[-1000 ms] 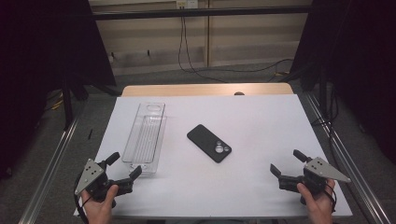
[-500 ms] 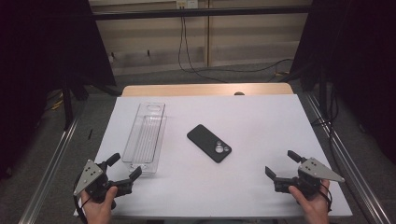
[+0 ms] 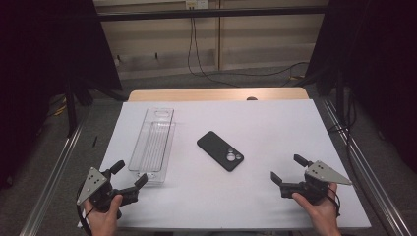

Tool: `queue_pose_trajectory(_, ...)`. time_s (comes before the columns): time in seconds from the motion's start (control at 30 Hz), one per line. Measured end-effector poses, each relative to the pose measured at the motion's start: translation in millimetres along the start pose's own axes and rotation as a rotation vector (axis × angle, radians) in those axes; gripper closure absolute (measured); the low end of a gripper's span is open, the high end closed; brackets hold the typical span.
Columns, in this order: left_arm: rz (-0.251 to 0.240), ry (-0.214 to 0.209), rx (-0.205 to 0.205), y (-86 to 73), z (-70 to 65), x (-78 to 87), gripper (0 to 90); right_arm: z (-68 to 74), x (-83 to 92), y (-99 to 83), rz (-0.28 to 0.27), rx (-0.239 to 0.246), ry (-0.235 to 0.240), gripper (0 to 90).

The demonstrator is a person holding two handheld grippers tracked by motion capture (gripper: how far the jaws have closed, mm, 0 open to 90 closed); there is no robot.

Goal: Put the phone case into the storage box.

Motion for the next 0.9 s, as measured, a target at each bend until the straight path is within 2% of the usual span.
queue_pose_trajectory(0.33, 0.01, -0.002, -0.004, -2.2, -2.0, -1.7, 4.3, 15.4, -17.8, 10.4, -0.02, 0.013, 0.047, 0.2)
queue_pose_trajectory(0.53, 0.014, -0.011, -0.004, -2.8, -3.1, -3.0, 4.3, 14.5, -23.7, 9.8, -0.008, 0.029, 0.049, 0.5)
queue_pose_trajectory(0.7, 0.02, -0.019, -0.016, -3.1, -5.4, -3.8, 4.3, 13.3, -25.4, 13.3, -0.024, 0.029, 0.056, 0.5)
queue_pose_trajectory(0.9, 0.022, -0.024, -0.011, -3.6, -5.9, -4.6, 4.3, 12.9, -30.7, 18.5, -0.034, 0.033, 0.062, 0.5)
Point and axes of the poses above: each handheld gripper's, and its own axes: x roughly backward along the jaws, y roughly out of its top, z roughly to its left, the point moved 9 cm from there along -x, roughly forward along the jaws, and after that the axes turned 7 degrees about -x, right-handed, at the moved point
